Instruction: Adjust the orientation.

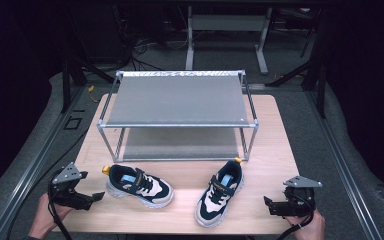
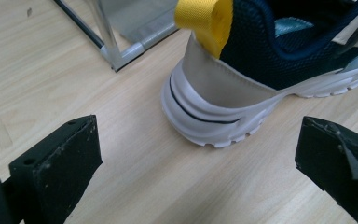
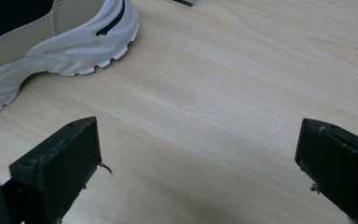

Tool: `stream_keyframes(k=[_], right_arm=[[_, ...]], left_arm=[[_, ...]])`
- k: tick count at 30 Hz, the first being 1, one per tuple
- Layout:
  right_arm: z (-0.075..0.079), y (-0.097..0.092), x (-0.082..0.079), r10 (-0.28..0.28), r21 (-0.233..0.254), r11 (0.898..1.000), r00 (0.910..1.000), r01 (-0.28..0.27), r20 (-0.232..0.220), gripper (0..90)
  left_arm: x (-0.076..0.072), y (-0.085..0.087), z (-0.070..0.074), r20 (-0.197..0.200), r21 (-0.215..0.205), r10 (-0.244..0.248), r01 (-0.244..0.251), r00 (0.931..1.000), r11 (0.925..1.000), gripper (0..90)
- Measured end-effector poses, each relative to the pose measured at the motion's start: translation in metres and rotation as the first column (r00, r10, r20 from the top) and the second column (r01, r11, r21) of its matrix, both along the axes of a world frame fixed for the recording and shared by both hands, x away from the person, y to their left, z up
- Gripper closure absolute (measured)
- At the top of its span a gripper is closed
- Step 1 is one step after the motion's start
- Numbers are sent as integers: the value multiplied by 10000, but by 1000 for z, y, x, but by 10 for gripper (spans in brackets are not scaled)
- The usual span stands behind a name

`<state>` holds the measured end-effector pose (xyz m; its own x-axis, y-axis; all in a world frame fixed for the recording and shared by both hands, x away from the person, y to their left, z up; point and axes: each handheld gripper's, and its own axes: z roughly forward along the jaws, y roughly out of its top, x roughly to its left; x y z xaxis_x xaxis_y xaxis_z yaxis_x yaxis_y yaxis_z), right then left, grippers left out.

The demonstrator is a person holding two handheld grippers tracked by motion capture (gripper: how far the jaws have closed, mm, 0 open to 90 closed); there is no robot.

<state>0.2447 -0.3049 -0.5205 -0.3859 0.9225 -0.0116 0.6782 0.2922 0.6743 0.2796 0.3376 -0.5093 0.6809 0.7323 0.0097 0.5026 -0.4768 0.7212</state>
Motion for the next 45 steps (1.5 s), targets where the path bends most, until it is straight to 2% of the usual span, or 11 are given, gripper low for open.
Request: stream_keyframes(k=[7, 8, 15, 16, 22, 24, 29, 33, 38, 43, 45], right_arm=[[4, 5, -5, 125, -293, 9995, 9999, -128, -80, 2], [7, 5, -6, 236, -233, 9994, 9994, -242, -245, 3], [11, 8, -7, 364, -166, 9992, 9990, -369, -253, 8], [11, 9, -6, 320, -157, 9994, 9994, -322, -117, 8], [14, 12, -6, 424, -153, 9990, 9990, -427, -162, 11], [14, 14, -8, 532, -137, 9985, 9984, -534, -194, 14], [9, 17, -9, 607, -140, 9980, 9973, -614, -406, 21], [9, 17, -9, 640, -218, 9976, 9969, -651, -462, 22], [8, 16, -11, 581, -78, 9983, 9974, -585, -424, 27], [5, 14, -13, 549, -83, 9984, 9970, -555, -551, 32], [4, 13, -15, 550, 52, 9985, 9973, -548, -479, 45]], left_arm=[[1, -4, 14, 190, -93, -302, 304, 9994, 9995, 0], [1, -5, 19, 259, -65, -406, 408, 9988, 9991, 0], [3, -13, 35, 302, -39, -706, 708, 9970, 9975, 0], [4, -15, 37, 320, -39, -782, 783, 9964, 9969, 0], [3, -32, 51, 425, 166, -1279, 1273, 9909, 9917, 0], [0, -42, 55, 378, 295, -1672, 1661, 9852, 9857, 0], [-1, -55, 55, 269, 209, -1958, 1952, 9803, 9805, 0], [0, -69, 49, 102, 183, -2380, 2378, 9712, 9711, 0], [1, -78, 41, -88, 233, -2576, 2577, 9662, 9659, 14], [4, -87, 34, -257, 388, -2794, 2803, 9598, 9591, 64], [5, -88, 33, -304, 402, -2751, 2761, 9609, 9603, 110]])
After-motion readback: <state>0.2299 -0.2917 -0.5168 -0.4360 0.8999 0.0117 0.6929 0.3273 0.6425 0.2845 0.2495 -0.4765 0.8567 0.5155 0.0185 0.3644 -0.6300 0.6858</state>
